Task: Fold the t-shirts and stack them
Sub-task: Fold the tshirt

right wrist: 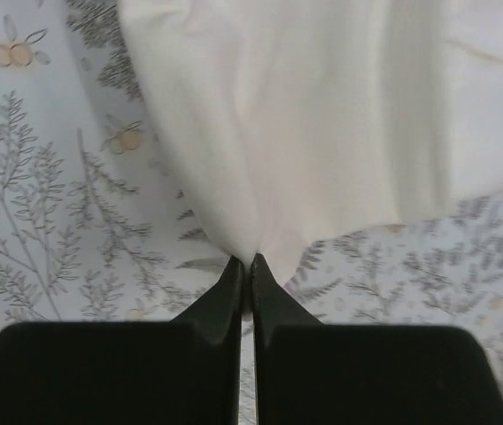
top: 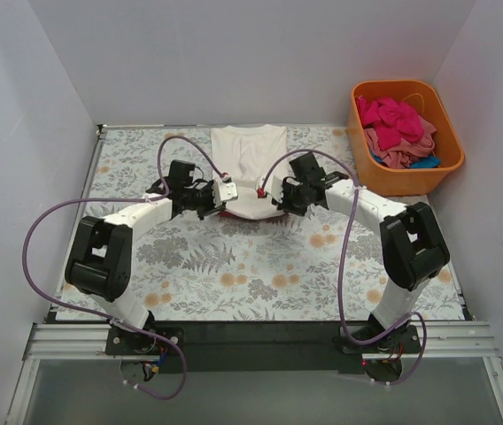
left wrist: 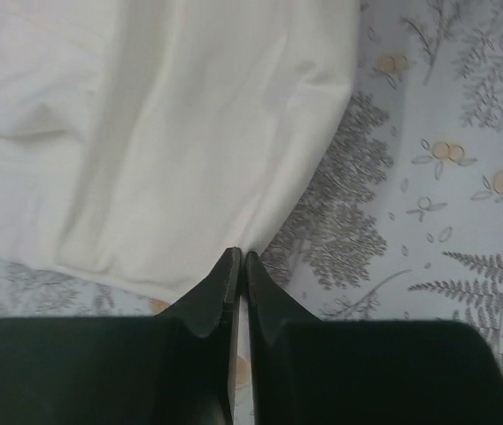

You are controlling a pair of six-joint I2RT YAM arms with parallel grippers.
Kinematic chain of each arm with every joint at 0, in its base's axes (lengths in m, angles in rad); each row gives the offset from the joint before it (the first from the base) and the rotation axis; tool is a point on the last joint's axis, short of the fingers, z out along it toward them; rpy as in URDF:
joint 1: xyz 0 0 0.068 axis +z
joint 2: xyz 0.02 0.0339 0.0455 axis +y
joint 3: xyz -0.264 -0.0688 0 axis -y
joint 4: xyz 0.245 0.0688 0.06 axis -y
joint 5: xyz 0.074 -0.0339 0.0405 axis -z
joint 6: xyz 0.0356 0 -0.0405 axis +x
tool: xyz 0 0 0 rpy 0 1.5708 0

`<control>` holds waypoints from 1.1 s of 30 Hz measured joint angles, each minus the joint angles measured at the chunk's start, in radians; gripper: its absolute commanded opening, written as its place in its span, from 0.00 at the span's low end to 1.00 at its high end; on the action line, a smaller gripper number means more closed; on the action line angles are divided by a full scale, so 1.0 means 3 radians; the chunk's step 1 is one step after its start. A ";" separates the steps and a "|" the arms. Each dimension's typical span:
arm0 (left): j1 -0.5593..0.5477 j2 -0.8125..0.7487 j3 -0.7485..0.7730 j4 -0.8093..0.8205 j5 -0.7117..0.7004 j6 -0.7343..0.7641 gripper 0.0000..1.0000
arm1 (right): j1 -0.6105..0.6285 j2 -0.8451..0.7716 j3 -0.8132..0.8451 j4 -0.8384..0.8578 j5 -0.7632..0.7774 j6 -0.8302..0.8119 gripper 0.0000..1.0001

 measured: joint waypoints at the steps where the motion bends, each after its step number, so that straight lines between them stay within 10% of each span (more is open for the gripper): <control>1: 0.0001 -0.0004 0.0139 -0.0051 0.0000 -0.0032 0.00 | -0.0037 -0.0006 0.0151 -0.0085 0.0000 -0.0029 0.01; 10: 0.0024 -0.0135 0.0763 -0.0366 0.0013 -0.0202 0.00 | -0.0230 -0.0132 0.0959 -0.0516 0.0020 -0.0285 0.01; 25: -0.0539 -0.2228 -0.0310 -0.1635 0.0493 -0.0411 0.00 | 0.0429 -0.2021 -0.0398 -0.1574 -0.0352 -0.0109 0.01; 33: -0.0637 -0.2571 -0.0080 -0.2223 0.0623 -0.0815 0.00 | 0.0813 -0.2229 -0.0193 -0.2009 -0.0416 0.0090 0.01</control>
